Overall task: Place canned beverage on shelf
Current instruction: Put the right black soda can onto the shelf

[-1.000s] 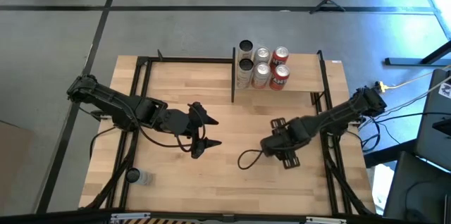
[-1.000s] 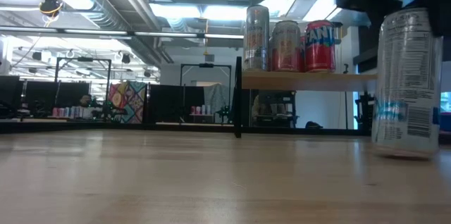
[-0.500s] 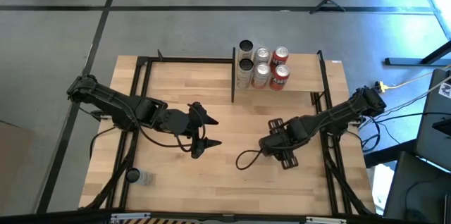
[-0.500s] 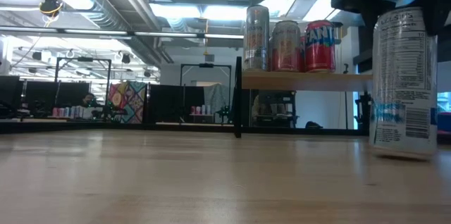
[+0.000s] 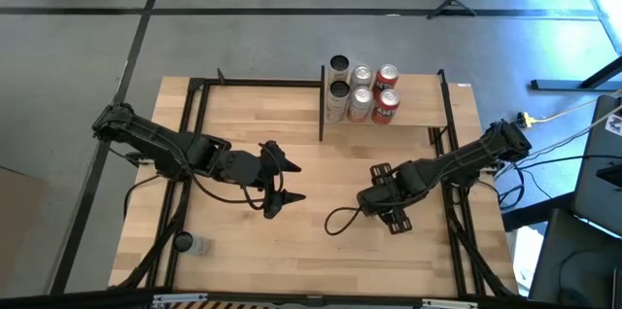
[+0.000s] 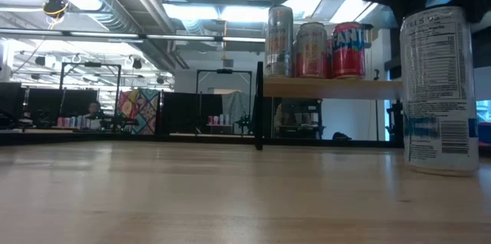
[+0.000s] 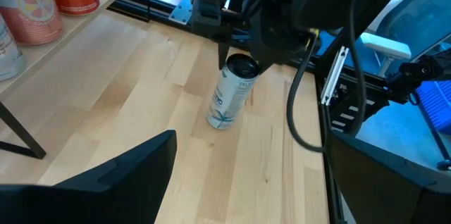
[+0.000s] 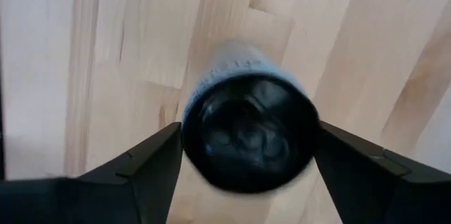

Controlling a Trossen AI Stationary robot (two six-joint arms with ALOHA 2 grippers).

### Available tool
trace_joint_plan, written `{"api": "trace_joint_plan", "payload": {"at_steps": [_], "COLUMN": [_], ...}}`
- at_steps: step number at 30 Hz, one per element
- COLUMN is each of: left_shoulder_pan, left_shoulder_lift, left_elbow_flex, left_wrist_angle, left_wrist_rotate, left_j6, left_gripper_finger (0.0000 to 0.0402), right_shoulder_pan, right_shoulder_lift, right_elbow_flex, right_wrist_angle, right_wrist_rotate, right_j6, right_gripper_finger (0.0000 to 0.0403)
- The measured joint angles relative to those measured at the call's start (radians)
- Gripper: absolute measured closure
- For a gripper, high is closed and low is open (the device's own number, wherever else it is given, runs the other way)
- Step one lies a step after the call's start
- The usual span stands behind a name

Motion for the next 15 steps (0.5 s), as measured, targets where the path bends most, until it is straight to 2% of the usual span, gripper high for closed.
{"api": "trace_joint_plan", "payload": {"at_steps": [10,15], "left_shoulder_pan": [0.0,0.0], "left_shoulder_lift": [0.0,0.0], "left_elbow_flex": [0.0,0.0], "left_wrist_angle": [0.0,0.0], "left_wrist_rotate": [-0.002,-0.002], "left_j6": [0.0,-0.003], "left_gripper_finger": [0.0051,0.0051], "right_shoulder_pan": [0.001,0.011], "right_shoulder_lift": [-0.009,-0.052], "right_elbow_flex": [0.089,0.148], "right_wrist_angle": [-0.088,-0.134], "right_wrist_rotate": [0.0,0.005], "right_j6": [0.047,0.147], "right_gripper_finger": [0.0103,0.0102]}}
